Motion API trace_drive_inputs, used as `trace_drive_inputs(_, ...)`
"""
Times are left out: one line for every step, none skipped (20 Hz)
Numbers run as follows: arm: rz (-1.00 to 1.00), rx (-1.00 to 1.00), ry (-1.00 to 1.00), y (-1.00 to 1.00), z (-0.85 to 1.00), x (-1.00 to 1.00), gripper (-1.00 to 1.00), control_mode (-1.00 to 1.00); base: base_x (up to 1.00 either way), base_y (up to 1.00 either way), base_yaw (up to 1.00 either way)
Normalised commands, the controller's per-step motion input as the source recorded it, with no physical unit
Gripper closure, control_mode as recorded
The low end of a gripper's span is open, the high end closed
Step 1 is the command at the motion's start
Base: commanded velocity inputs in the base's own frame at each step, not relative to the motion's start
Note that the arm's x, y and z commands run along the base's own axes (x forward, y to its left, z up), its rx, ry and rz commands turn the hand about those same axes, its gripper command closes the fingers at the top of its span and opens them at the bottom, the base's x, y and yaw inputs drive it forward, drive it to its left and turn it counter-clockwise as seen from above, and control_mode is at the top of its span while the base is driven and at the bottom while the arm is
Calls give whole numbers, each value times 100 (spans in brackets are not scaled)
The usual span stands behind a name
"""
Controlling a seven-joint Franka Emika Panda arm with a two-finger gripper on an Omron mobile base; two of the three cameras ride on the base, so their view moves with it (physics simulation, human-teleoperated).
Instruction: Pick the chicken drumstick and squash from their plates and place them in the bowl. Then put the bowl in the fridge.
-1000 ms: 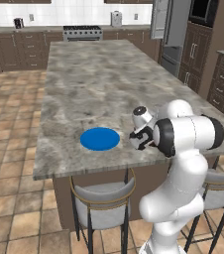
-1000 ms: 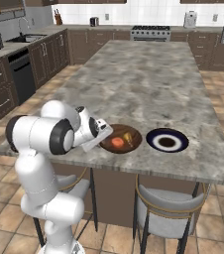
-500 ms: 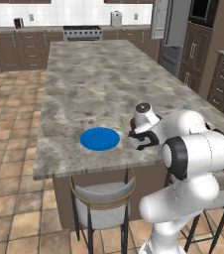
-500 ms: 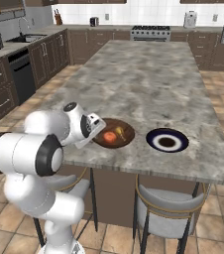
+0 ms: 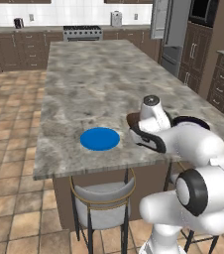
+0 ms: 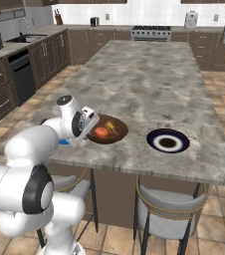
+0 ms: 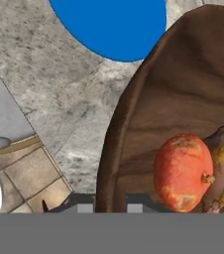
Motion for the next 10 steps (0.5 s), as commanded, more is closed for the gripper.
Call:
trace_drive_inputs(18, -13, -11, 3, 38, -33, 100, -100, 0, 0, 0)
trace_drive_inputs(16, -15, -15, 1, 30, -29, 100, -100, 0, 0, 0)
trace_drive_inputs(14, -16, -22, 7, 28, -29, 100, -100, 0, 0, 0)
trace_drive_inputs(13, -13, -17, 3, 27, -22, 100, -100, 0, 0, 0)
trace_drive_inputs(10, -11, -14, 5, 29, -18, 100, -100, 0, 0, 0)
trace_drive_inputs(7, -9, -10, 3, 32, -16, 100, -100, 0, 0, 0)
trace_drive_inputs(5, -10, -13, 4, 35, -19, 100, -100, 0, 0, 0)
trace_drive_inputs(4, -9, -10, 2, 35, -16, 100, -100, 0, 0, 0)
trace_drive_inputs(3, -3, 0, 0, 31, -11, 100, -100, 0, 0, 0)
trace_drive_inputs(5, 0, 0, 0, 27, -7, 100, -100, 0, 0, 0)
